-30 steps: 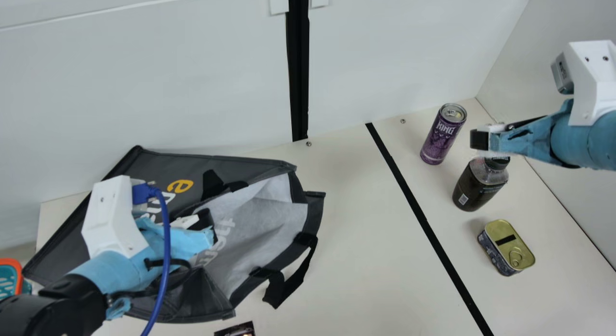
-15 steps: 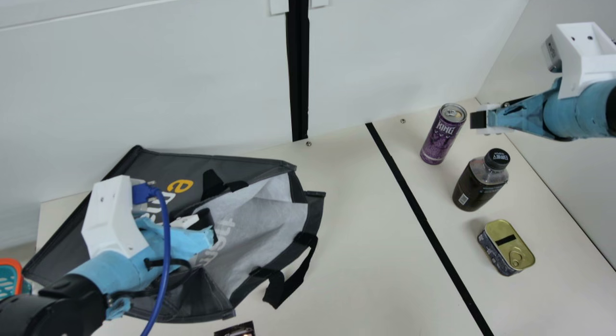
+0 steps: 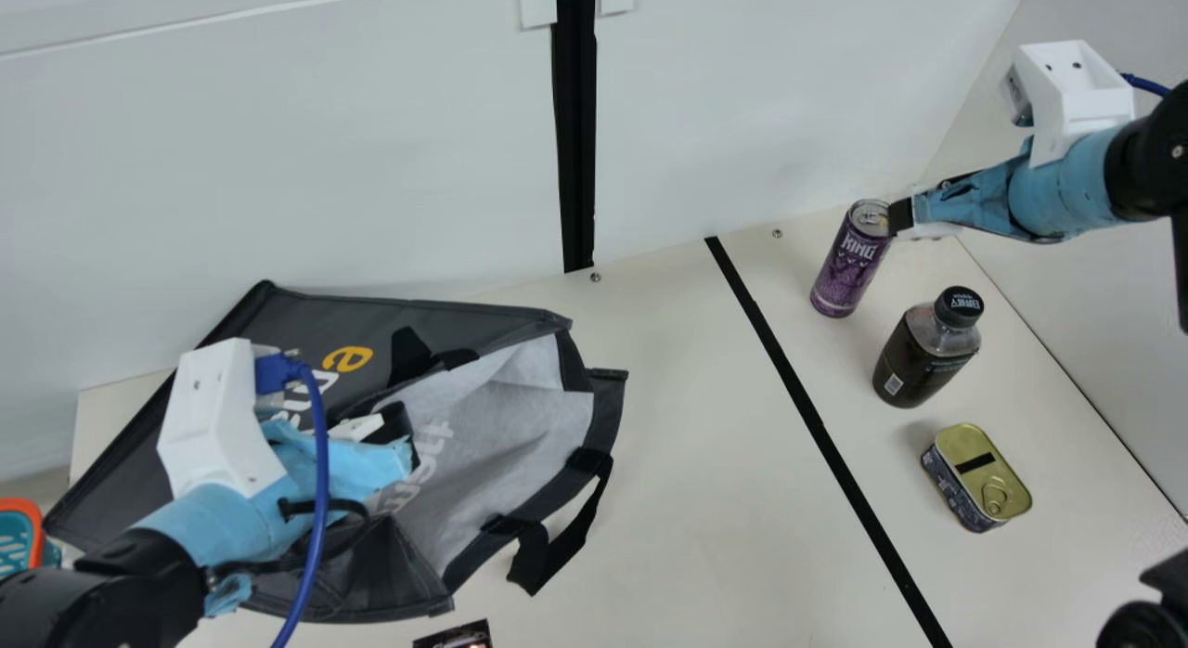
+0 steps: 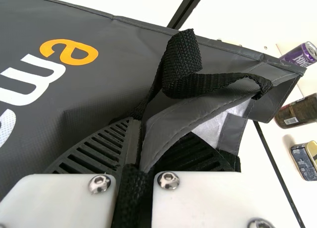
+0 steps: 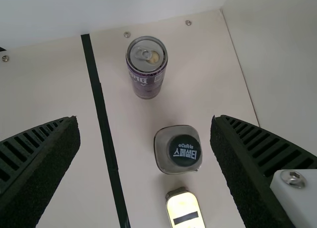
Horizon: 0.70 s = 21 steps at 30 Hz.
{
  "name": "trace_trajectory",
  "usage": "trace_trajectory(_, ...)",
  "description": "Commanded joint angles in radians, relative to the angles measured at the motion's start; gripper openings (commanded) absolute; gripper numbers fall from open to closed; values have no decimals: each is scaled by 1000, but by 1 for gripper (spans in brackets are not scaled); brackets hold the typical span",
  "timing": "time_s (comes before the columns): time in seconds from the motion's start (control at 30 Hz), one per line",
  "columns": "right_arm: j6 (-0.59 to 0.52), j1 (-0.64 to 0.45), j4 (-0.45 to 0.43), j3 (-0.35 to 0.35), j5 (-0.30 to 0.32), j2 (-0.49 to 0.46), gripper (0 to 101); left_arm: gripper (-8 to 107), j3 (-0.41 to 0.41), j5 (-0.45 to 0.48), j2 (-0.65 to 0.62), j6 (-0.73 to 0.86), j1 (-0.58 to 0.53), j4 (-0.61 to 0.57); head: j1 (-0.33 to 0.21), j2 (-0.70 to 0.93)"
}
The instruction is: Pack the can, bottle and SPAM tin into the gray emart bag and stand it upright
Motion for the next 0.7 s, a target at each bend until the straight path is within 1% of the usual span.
trace_trajectory(0.0,6,4,-4,-13,0,27,95,-8,0,0,0,0,0,0,-23,-1)
trace_trajectory(0.2,24,19,-18,-62,2,101,95,-8,0,0,0,0,0,0,-23,-1)
trace_trajectory(0.53,52,41,-32,-173,25,229,95,-8,0,0,0,0,0,0,-23,-1)
trace_trajectory(0.67,62,49,-37,-207,25,278,95,-8,0,0,0,0,0,0,-23,-1)
